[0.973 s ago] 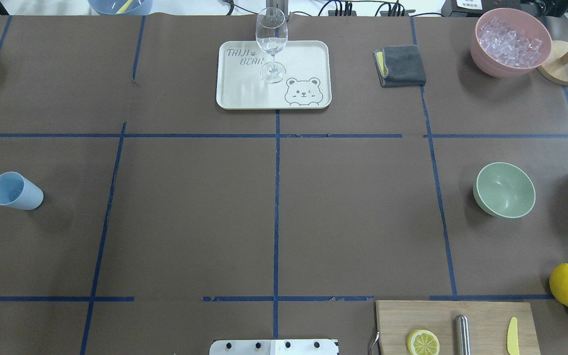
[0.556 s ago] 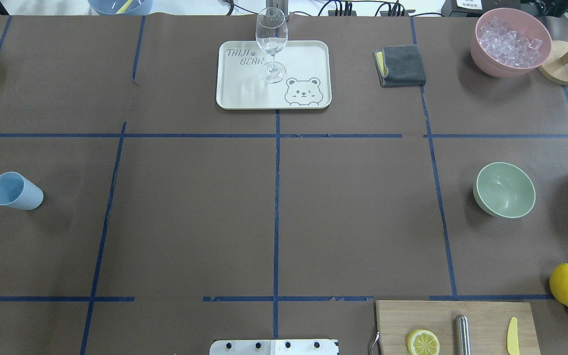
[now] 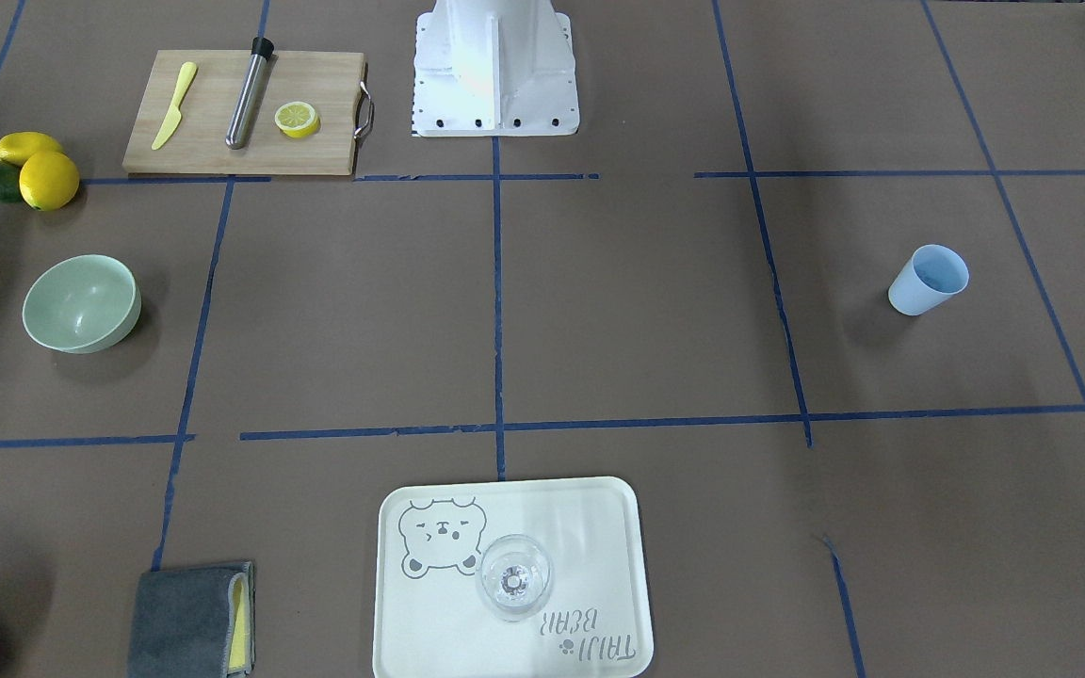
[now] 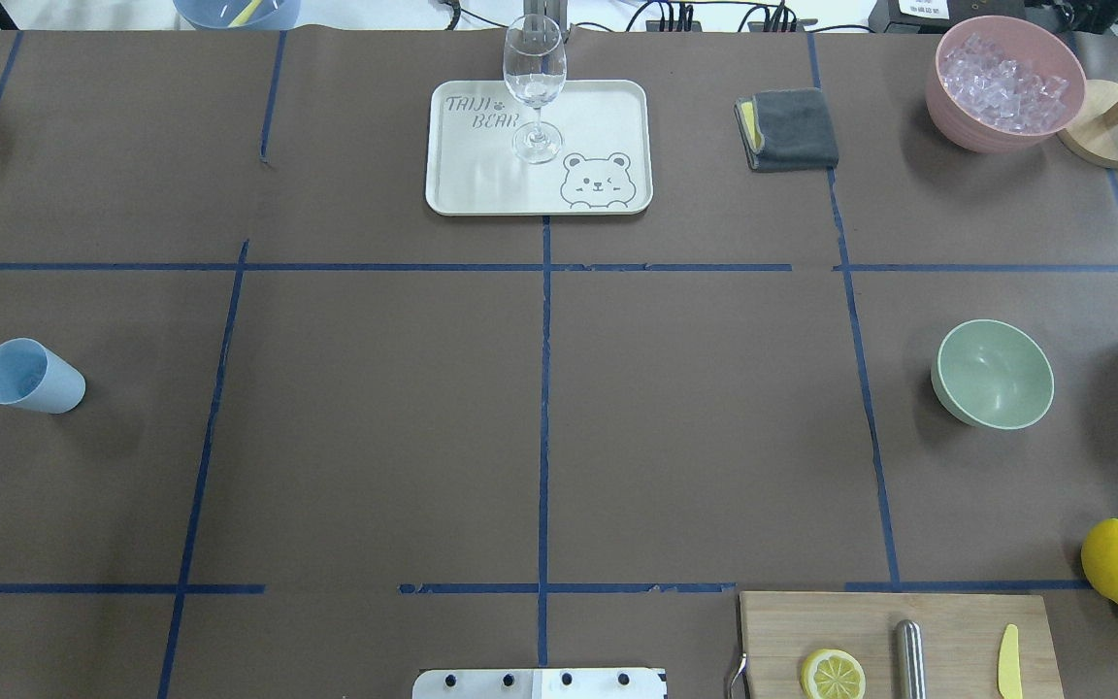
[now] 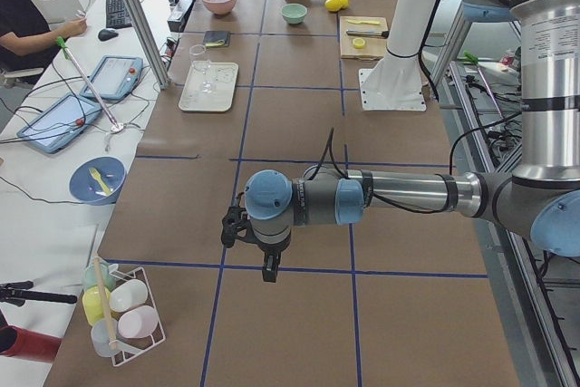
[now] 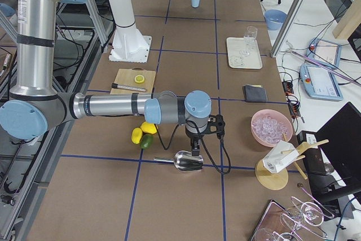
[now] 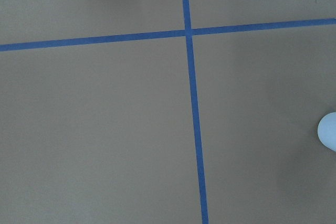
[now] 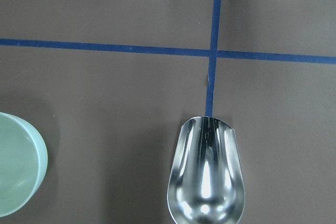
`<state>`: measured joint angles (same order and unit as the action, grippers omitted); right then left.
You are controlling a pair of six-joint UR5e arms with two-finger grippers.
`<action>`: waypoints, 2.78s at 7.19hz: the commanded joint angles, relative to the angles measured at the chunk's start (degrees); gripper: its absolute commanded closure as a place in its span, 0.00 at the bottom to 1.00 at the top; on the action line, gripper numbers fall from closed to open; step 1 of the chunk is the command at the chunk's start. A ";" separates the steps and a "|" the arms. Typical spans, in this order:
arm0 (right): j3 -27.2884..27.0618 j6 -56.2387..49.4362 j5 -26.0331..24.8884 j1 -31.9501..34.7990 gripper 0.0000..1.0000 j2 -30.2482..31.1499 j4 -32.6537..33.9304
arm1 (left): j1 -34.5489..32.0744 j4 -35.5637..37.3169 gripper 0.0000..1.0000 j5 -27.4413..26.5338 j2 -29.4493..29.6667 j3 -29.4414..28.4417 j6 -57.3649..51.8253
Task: Pour ice into bowl
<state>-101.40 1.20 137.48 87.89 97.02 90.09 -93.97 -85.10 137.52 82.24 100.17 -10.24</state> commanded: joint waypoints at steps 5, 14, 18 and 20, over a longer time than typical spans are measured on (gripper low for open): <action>-0.73 -0.06 0.50 -0.09 0.00 0.45 -0.43 | 0.02 -3.23 0.00 11.91 -2.43 -1.12 0.05; -1.79 13.60 5.29 -14.63 0.04 2.56 -11.71 | 4.58 -37.77 0.00 12.77 -7.18 -1.12 15.69; 4.61 37.33 -5.28 -28.36 0.04 2.31 -33.25 | 4.68 -37.68 0.00 12.68 -8.33 -1.47 15.96; 5.07 48.77 -10.10 -33.64 0.04 1.43 -40.84 | 4.68 -37.77 0.00 12.68 -8.33 -1.56 15.87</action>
<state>-96.99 43.62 130.31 57.45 99.10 53.76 -89.30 -122.84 150.21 73.95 98.69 5.66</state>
